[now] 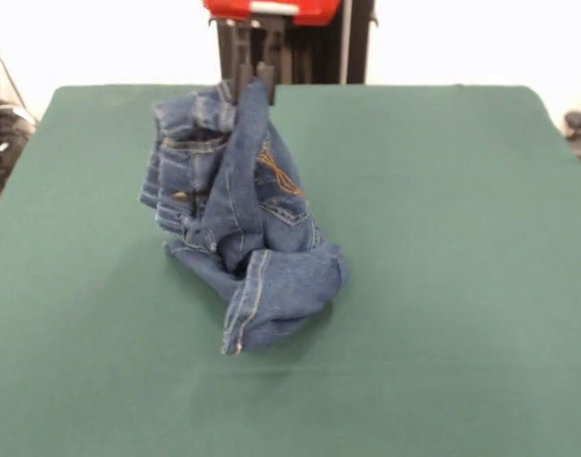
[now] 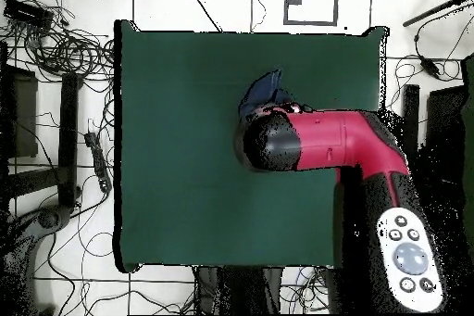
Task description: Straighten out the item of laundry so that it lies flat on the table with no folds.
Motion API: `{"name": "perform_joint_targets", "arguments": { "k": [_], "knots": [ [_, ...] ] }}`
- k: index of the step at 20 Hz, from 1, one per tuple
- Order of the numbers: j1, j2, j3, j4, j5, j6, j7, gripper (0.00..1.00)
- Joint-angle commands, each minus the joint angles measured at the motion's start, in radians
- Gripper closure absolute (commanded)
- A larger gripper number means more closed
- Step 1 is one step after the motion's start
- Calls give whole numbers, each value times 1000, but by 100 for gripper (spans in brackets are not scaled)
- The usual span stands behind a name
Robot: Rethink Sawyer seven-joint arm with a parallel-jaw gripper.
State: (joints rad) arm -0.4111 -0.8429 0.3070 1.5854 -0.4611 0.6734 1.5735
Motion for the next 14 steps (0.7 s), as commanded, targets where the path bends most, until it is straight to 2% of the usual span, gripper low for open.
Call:
{"name": "perform_joint_targets", "arguments": {
  "k": [1, 7, 14],
  "knots": [
    [14, -62, 67, 140, 44, 122, -69, 100],
    [0, -121, 99, 4, 95, 441, -198, 100],
    [5, -109, 136, -129, 81, 656, -245, 100]
  ]
}}
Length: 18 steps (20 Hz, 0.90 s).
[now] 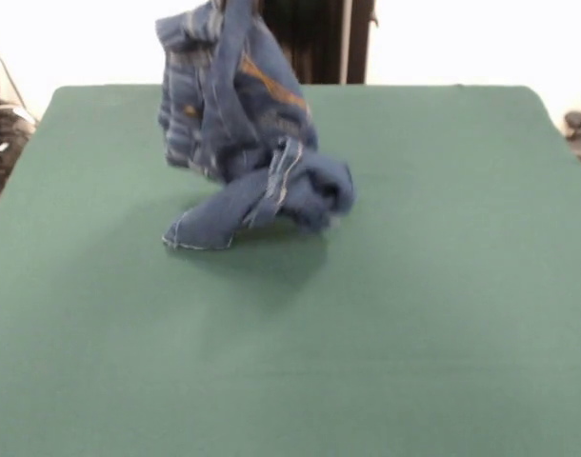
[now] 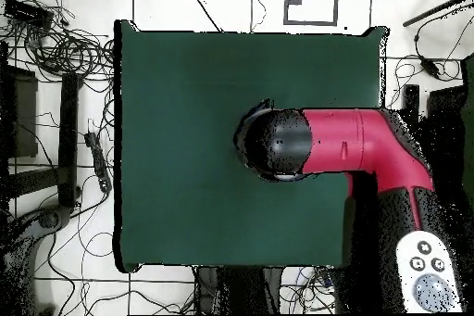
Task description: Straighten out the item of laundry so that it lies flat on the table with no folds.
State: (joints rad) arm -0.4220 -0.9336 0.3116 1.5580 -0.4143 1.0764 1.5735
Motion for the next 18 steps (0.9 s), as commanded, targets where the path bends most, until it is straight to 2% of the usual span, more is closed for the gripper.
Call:
{"name": "perform_joint_targets", "arguments": {
  "k": [1, 8, 18],
  "knots": [
    [16, -14, 136, -120, 30, 279, -247, 100],
    [21, 20, 171, -245, -3, 441, -280, 100],
    [17, 35, 208, -327, -12, 569, -301, 100]
  ]
}}
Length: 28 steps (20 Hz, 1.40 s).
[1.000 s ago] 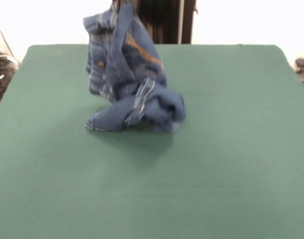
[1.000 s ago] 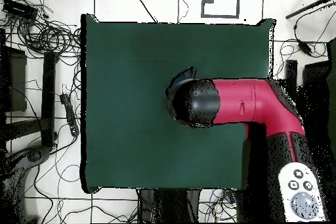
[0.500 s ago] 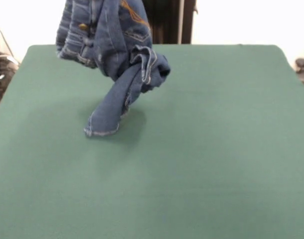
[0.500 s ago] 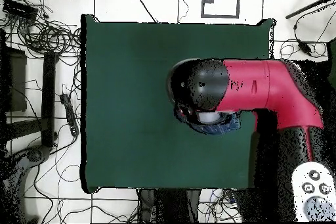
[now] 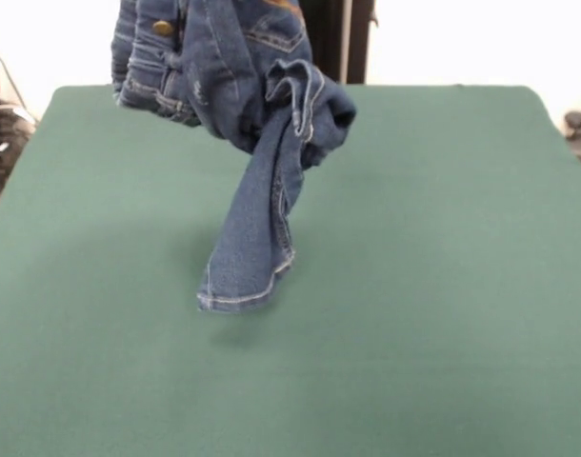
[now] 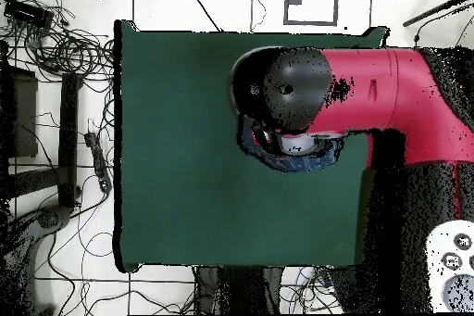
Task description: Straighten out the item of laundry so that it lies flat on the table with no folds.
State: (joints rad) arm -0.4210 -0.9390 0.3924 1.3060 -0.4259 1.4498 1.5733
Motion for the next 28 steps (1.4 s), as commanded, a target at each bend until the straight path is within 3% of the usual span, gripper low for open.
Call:
{"name": "perform_joint_targets", "arguments": {
  "k": [1, 7, 9, 11, 15, 18, 25, 28],
  "knots": [
    [15, 39, 132, -86, 0, 215, -306, 100],
    [12, 43, 153, -150, -24, 304, -340, 100],
    [10, 51, 154, -136, -31, 274, -333, 100],
    [-13, 19, 145, -63, -21, 189, -336, 100],
    [-53, -8, 132, 141, -12, -102, -307, 100],
    [-77, -3, 136, 229, -22, -260, -284, 100],
    [-105, 22, 143, 306, -39, -422, -245, 100],
    [-111, 5, 146, 306, -18, -379, -261, 100]
  ]
}}
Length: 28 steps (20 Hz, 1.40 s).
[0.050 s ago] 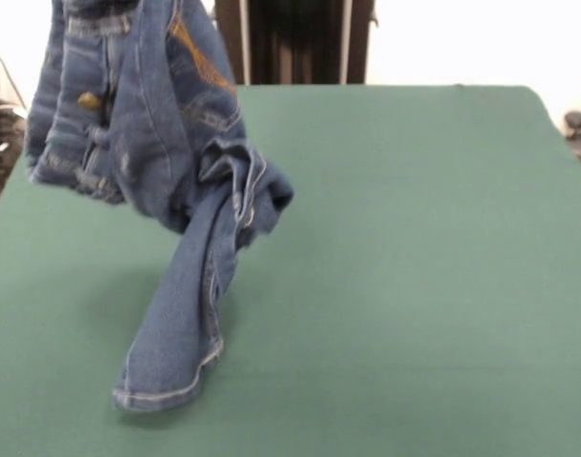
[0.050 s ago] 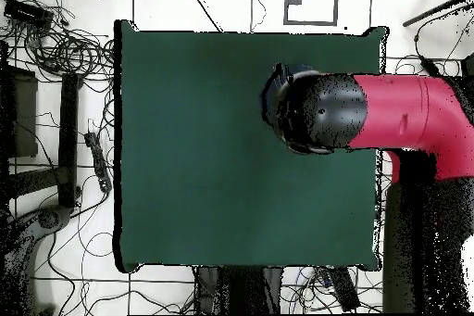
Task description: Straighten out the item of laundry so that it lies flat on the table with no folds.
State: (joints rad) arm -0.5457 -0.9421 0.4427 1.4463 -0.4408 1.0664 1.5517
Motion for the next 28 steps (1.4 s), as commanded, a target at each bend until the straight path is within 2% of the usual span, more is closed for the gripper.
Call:
{"name": "perform_joint_targets", "arguments": {
  "k": [1, 4, 7, 20, 28],
  "knots": [
    [14, 0, 97, 157, 6, 38, -248, 100],
    [25, -25, 100, 109, 27, 157, -259, 100],
    [31, -37, 103, 83, 33, 219, -260, 100],
    [35, -28, 120, 60, 24, 238, -235, 100],
    [51, -36, 129, -27, 27, 378, -252, 100]
  ]
}}
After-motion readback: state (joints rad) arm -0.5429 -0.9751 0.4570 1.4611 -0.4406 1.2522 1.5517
